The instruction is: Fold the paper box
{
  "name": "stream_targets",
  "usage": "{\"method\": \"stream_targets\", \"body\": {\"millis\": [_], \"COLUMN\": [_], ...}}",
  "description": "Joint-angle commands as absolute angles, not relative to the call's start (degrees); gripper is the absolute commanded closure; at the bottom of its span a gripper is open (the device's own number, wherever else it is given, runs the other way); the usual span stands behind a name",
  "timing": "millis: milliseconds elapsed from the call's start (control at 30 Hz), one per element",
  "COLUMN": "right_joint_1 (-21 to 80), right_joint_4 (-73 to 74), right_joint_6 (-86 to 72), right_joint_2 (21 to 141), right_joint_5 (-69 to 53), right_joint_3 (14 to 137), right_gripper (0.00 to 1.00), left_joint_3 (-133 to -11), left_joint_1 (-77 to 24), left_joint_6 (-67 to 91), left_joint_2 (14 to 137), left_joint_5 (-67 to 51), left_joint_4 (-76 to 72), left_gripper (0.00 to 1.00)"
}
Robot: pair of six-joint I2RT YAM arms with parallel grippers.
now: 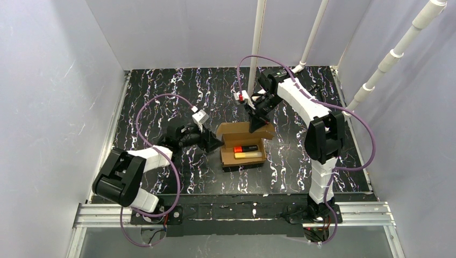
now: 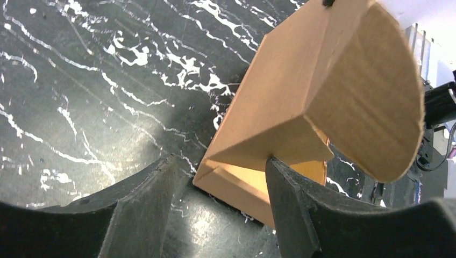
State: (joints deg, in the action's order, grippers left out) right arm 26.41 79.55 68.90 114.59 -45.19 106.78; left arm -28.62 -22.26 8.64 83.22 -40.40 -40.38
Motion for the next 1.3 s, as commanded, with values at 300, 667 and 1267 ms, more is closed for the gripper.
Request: {"method": "stream_targets", "body": {"millis": [300,667,1267], "right_joint_1": [27.77,27.77,15.01], "right_joint_4": [81.21,79.97,61.24], "right_joint_6": [70.68,68.49,51.03], "right_joint_2": [113.83,114.92,92.92], "right_joint_5": [-48.53,-47.16,-47.11], "right_joint_3": [106.81,107.72,90.66], "right_gripper": [0.99,0.97,0.14], "left_joint_3": [-33.45,-32.30,-28.80], "left_joint_1": [-24.80,-24.82,-24.83], "left_joint_6": [9.43,11.88,7.67], "left_joint_2": [87.59,89.22,85.55], "left_joint_5": [-46.21,-46.63,-43.90], "left_joint_4": [-47.59,-51.83,-52.21], "left_gripper": [0.57,0.93,1.00]}}
